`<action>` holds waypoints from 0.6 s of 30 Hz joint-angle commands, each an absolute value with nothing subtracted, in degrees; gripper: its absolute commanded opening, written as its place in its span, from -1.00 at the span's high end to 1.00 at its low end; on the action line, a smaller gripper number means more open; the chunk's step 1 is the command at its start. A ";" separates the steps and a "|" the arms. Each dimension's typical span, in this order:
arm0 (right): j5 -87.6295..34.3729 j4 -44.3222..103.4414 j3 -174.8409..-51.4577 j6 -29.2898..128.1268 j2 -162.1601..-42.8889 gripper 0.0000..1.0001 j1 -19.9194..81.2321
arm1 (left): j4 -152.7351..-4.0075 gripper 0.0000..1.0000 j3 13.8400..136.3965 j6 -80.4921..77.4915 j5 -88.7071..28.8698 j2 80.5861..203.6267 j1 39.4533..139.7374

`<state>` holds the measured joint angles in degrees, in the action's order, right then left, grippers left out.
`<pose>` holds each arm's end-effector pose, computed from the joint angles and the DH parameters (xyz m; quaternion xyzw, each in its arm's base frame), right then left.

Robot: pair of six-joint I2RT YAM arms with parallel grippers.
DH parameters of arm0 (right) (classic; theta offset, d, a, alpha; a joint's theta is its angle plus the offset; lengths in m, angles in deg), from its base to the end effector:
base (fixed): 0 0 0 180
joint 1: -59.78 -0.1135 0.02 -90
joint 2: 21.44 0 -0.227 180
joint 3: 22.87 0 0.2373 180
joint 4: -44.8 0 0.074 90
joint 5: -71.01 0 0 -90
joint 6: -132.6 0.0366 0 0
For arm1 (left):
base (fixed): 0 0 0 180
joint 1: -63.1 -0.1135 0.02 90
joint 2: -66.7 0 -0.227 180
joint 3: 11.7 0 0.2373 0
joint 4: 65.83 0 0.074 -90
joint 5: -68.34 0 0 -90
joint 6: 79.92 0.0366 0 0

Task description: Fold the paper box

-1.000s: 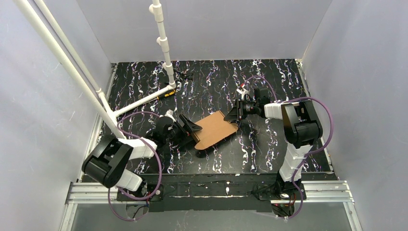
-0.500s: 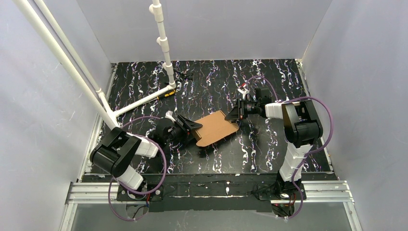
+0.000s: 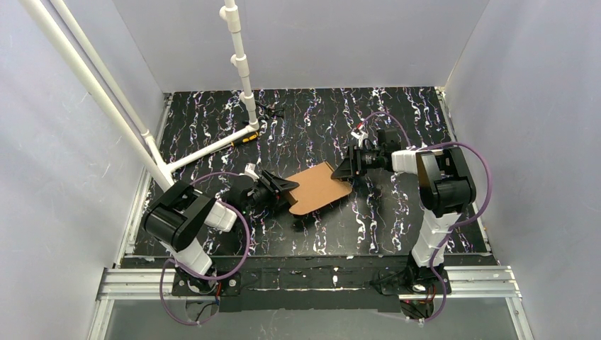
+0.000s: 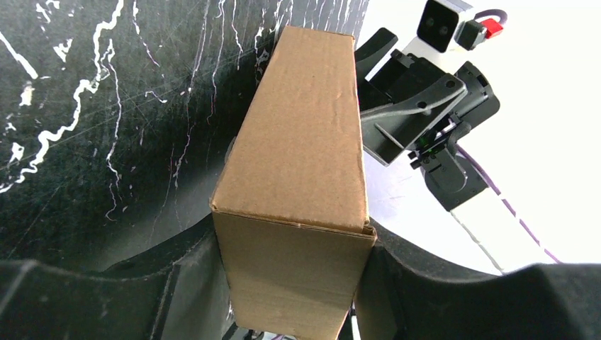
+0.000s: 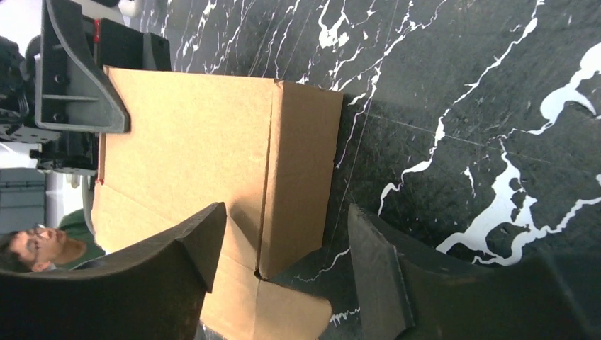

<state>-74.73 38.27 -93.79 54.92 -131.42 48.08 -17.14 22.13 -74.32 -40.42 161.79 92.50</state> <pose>0.3347 0.1002 0.1097 -0.1722 0.8194 0.4928 0.2367 0.2210 -0.1380 0.1079 -0.2651 0.7299 -0.5864 0.2305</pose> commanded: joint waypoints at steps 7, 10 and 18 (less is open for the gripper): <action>-74.63 19.50 -101.04 35.61 -117.02 -0.83 52.71 | -45.19 0.32 28.83 -58.87 -40.55 144.46 91.99; -75.54 15.94 -101.40 29.39 -113.53 -0.92 54.59 | -66.36 0.31 36.58 -48.03 -39.09 138.26 91.15; -74.45 16.59 -99.03 26.52 -109.05 -0.97 54.95 | -116.87 0.31 67.00 -17.21 -25.85 138.08 90.56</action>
<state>-74.41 17.99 -99.75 29.72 -110.37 55.20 -88.66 56.12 -36.84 -33.80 138.66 90.91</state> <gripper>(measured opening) 0.982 0.512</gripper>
